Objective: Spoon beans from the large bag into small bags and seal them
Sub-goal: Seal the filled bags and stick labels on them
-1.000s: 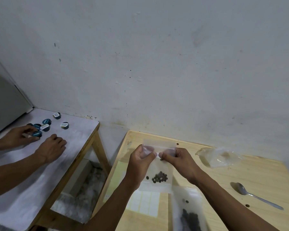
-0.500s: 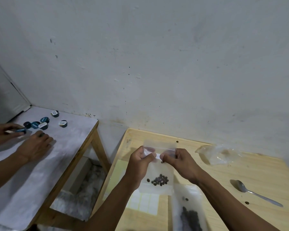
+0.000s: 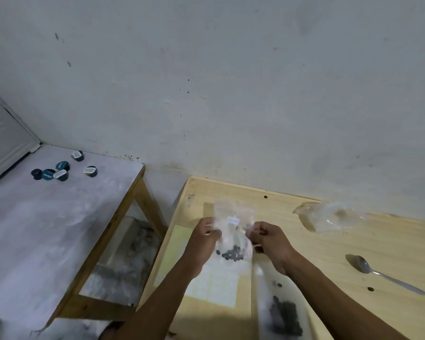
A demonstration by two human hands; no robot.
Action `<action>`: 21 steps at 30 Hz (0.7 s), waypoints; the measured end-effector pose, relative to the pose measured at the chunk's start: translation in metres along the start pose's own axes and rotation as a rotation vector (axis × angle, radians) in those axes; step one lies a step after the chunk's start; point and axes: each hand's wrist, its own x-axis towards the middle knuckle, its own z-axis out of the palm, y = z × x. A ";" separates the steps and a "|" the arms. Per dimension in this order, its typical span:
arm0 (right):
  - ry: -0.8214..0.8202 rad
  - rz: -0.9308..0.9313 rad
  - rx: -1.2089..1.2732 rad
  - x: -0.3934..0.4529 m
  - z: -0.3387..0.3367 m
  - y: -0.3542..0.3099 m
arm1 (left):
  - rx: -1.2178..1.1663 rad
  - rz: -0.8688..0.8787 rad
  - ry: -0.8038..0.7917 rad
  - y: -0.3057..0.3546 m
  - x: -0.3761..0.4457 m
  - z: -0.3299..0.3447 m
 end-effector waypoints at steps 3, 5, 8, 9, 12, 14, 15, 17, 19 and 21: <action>0.179 0.033 0.106 0.015 0.003 -0.001 | 0.099 -0.024 0.040 -0.005 0.011 -0.003; 0.273 0.043 0.082 0.031 0.006 0.001 | 0.156 -0.012 0.085 -0.003 0.025 -0.005; 0.328 0.048 -0.041 0.054 0.013 -0.001 | 0.280 0.017 0.146 0.011 0.048 -0.005; 0.313 0.047 -0.085 0.060 0.015 -0.004 | 0.331 0.037 0.171 0.015 0.056 -0.004; 0.167 0.038 -0.165 0.070 0.021 -0.021 | 0.435 0.064 0.223 0.024 0.077 -0.002; 0.099 0.070 -0.192 0.077 0.022 -0.028 | 0.471 0.044 0.186 0.028 0.087 -0.001; 0.092 0.090 -0.212 0.081 0.022 -0.028 | 0.483 0.032 0.164 0.029 0.090 0.000; 0.102 0.114 -0.228 0.085 0.022 -0.031 | 0.511 0.018 0.132 0.032 0.093 0.001; 0.135 0.103 -0.235 0.087 0.022 -0.032 | 0.536 0.004 0.108 0.034 0.093 0.003; 0.176 0.098 -0.252 0.084 0.019 -0.033 | 0.553 0.020 0.118 0.032 0.090 0.004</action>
